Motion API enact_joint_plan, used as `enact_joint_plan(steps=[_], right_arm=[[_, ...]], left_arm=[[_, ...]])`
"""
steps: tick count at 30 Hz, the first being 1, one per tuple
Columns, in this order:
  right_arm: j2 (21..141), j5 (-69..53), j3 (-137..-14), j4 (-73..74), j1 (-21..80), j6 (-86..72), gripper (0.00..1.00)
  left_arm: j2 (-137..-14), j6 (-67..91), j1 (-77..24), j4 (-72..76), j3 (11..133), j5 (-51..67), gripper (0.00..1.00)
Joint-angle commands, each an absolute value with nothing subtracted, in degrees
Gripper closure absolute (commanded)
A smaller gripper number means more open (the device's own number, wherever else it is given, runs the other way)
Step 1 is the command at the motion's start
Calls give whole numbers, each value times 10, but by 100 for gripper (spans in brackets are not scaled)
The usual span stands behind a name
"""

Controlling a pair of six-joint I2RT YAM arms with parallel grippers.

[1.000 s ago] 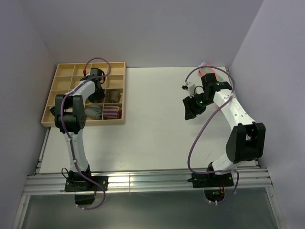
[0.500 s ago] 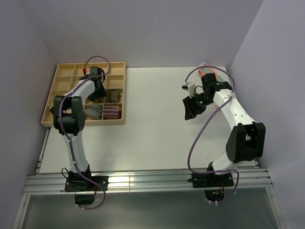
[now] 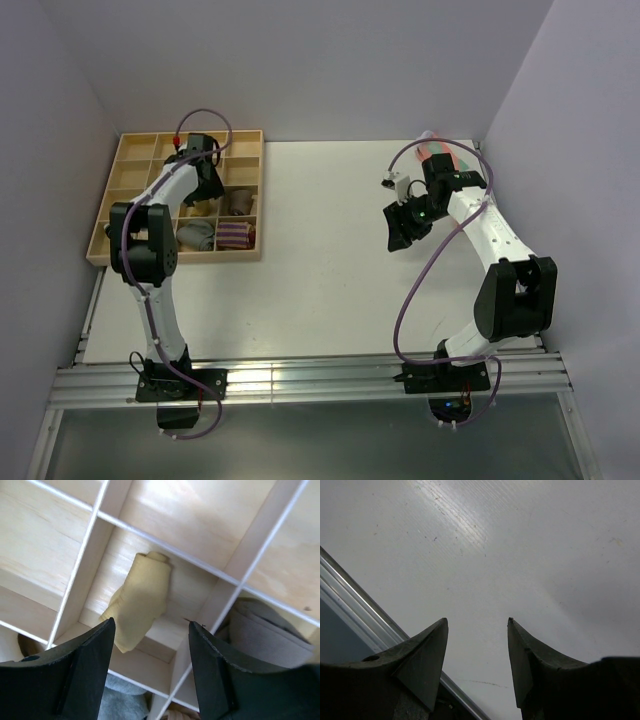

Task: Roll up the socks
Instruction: Place the sock in the storage box, then reset both arms

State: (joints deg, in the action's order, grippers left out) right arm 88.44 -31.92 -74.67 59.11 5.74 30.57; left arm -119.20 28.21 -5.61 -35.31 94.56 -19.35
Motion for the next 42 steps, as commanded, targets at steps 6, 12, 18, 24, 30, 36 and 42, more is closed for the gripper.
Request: enact_joint_plan(steps=[6, 12, 18, 24, 30, 36, 42], right_arm=[[882, -323, -773, 589, 55, 311, 41], [869, -323, -786, 577, 54, 290, 41], [826, -318, -780, 540, 54, 258, 39], [751, -316, -751, 491, 54, 233, 18], [670, -311, -690, 419, 54, 192, 0], [635, -295, -659, 387, 54, 188, 0], [626, -298, -636, 376, 54, 189, 0]], left_arm=[[-1106, 284, -59, -367, 1006, -195, 33], [-1024, 287, -90, -351, 979, -185, 28], [-914, 309, -178, -292, 876, -173, 28], [-796, 340, -276, -187, 721, -114, 27], [-733, 368, -378, -120, 612, -103, 27], [-700, 367, -395, -122, 580, -102, 27], [-686, 368, -403, -127, 571, -105, 27]])
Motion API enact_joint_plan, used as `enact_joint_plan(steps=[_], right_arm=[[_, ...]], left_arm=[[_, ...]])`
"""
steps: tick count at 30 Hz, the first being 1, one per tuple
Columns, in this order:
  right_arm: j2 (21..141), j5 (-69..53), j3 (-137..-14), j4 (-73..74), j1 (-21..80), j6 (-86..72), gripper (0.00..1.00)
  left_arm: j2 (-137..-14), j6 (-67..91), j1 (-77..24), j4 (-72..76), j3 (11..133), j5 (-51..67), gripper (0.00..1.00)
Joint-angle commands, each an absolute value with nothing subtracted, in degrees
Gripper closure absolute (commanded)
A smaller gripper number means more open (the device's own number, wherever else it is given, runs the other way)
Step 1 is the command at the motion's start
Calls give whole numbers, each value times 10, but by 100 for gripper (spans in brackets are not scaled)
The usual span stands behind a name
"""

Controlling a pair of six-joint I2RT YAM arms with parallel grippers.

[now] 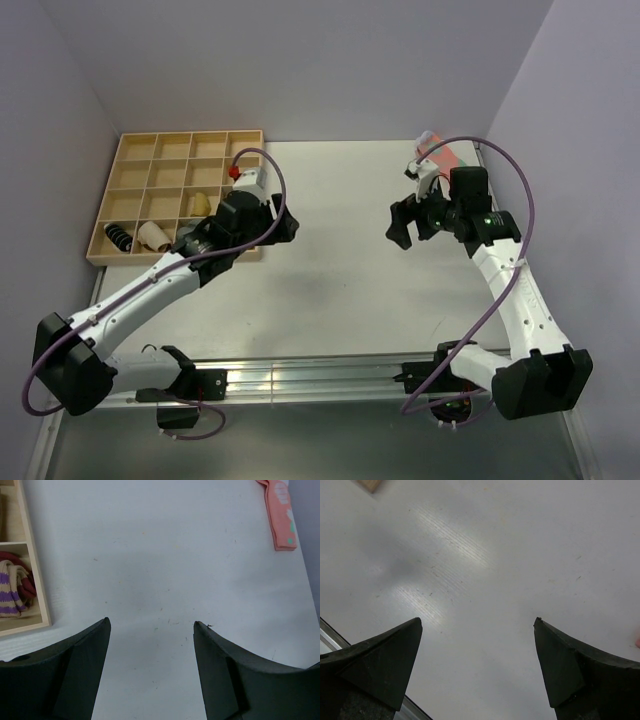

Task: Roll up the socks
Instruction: Reset both arms

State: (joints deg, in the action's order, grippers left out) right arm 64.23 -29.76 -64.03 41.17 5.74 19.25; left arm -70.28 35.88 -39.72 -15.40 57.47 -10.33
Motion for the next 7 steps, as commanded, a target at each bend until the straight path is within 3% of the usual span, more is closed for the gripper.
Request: enact_joint_plan(steps=[1, 7], right_arm=[[625, -300, -634, 375, 54, 190, 0], [615, -303, -628, 372, 54, 191, 0]], left_arm=[[-685, 368, -404, -129, 572, -106, 27], [-686, 365, -410, -138, 582, -110, 27]])
